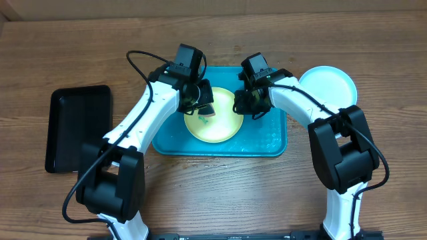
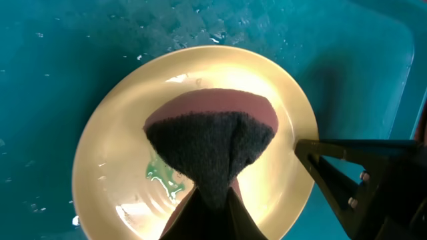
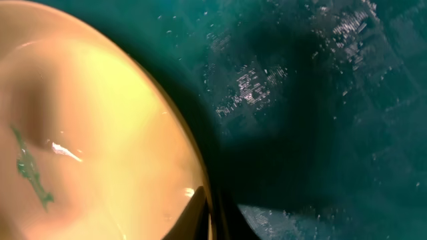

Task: Clean dirty plates on tray and stack at the side
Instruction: 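Scrub the yellow plate with the left-held sponge while right gripper holds it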

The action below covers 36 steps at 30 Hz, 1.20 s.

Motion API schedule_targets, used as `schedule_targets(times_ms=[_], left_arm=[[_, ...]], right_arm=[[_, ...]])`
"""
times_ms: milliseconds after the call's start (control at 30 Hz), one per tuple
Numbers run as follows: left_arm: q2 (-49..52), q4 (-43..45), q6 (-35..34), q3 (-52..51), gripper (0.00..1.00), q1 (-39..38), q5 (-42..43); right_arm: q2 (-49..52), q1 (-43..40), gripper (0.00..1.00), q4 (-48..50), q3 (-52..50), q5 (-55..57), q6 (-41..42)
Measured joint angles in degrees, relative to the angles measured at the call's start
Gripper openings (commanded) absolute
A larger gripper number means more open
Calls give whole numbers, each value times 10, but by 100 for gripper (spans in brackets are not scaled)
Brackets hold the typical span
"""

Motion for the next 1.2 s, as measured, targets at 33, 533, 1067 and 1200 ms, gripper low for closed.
schedule_targets(times_ms=[33,533,1067,1200], left_arm=[[0,4,-2,-3,7,-2,0],[69,58,-35,-19,37,-37,0],[70,29,17,-11,22,-37,0],[70,24,17,-11,18,-38,0]], right_arm=[[0,0,4,0,0,0,1],[0,0,4,2,0,0,23],[0,0,4,5,0,0,23],[0,0,4,6,0,0,23]])
